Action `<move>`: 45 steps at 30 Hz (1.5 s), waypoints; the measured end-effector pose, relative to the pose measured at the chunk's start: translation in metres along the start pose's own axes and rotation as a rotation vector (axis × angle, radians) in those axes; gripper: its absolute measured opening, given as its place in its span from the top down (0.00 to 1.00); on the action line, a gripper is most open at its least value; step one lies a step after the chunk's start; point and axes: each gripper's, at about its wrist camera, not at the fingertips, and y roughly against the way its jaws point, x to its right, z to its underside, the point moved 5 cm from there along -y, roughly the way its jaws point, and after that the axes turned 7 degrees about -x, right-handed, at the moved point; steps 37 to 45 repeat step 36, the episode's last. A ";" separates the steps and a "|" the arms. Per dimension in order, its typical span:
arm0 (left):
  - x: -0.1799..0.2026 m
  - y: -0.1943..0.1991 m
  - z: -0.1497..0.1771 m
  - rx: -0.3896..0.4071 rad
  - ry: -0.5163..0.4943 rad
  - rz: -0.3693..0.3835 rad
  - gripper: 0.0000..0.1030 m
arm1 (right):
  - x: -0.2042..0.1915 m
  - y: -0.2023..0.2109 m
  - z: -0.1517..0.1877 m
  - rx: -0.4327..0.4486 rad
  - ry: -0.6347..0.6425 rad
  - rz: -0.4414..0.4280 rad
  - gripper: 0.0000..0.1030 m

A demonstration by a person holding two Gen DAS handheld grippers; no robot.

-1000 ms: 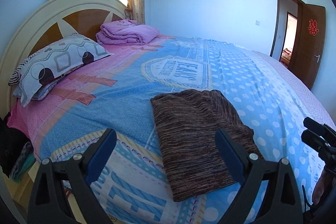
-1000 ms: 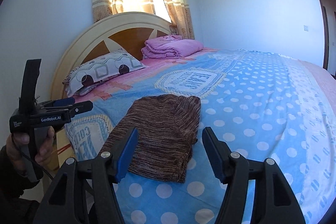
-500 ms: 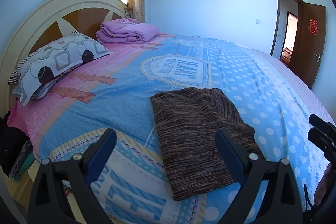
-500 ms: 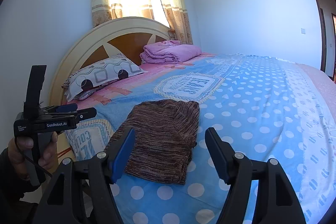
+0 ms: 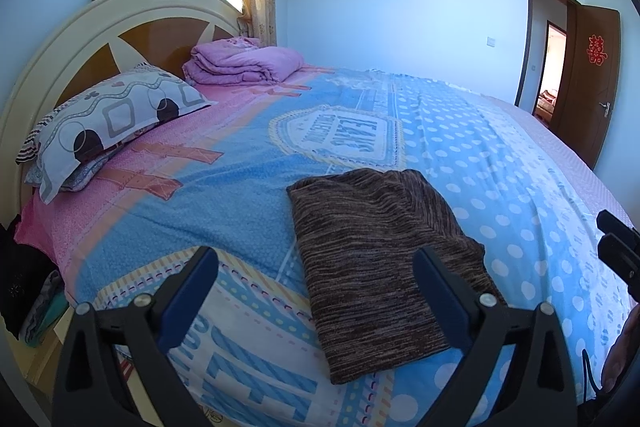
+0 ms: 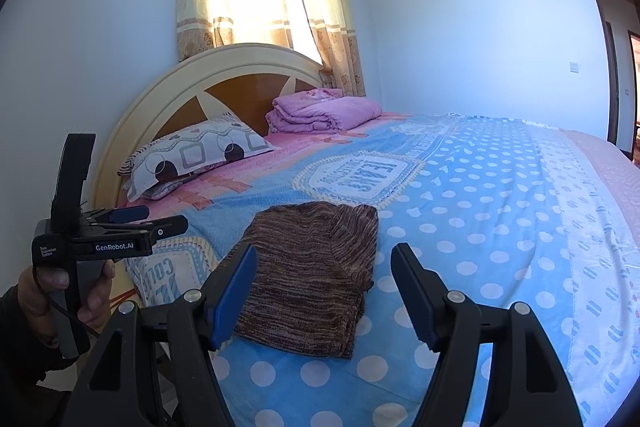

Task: Fold small clothes

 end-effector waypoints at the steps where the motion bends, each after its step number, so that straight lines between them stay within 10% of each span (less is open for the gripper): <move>1: 0.000 0.000 0.000 -0.001 0.001 -0.002 0.02 | 0.000 0.001 0.000 0.002 -0.002 0.001 0.32; 45: -0.036 0.013 -0.019 0.042 0.058 -0.088 0.00 | -0.023 0.011 -0.007 0.041 0.053 -0.028 0.31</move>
